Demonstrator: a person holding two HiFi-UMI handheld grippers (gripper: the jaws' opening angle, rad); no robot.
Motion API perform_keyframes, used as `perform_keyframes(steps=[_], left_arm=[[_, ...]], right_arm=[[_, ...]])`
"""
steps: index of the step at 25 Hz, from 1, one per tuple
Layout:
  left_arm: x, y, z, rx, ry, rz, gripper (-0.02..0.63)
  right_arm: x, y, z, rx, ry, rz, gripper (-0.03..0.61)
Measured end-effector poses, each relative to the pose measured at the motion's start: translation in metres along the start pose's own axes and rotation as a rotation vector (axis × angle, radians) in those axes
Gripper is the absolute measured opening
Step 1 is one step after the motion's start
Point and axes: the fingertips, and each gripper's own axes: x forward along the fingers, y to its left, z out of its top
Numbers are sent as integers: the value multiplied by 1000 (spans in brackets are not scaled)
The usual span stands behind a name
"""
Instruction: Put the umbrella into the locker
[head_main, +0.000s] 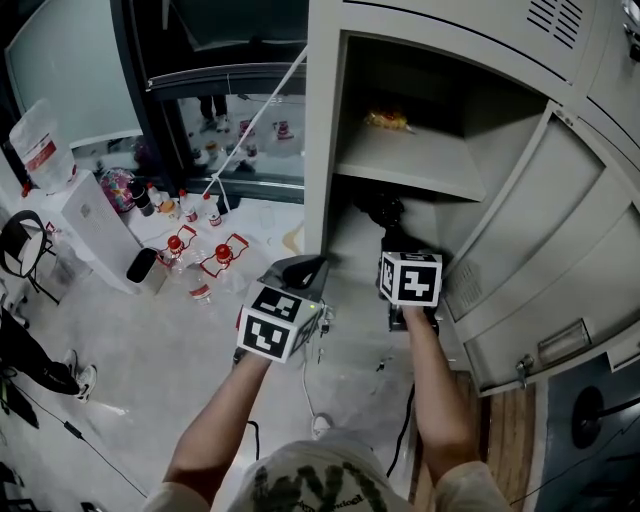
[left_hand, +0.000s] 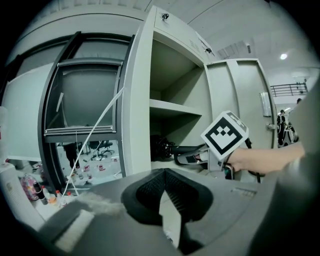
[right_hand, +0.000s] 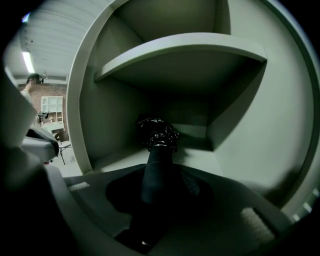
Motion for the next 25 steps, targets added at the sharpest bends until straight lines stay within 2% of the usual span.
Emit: perform_keyframes(steps=[6, 16, 25], left_arm=[[0, -10, -7, 3, 10, -19, 5], [-2, -22, -9, -4, 9, -34, 5], [-3, -39, -16, -6, 10, -63, 5]], right_arm=[[1, 6, -6, -40, 42, 17, 127], [-13, -9, -12, -11, 1, 14, 179], [-38, -16, -22, 67, -39, 25, 201]])
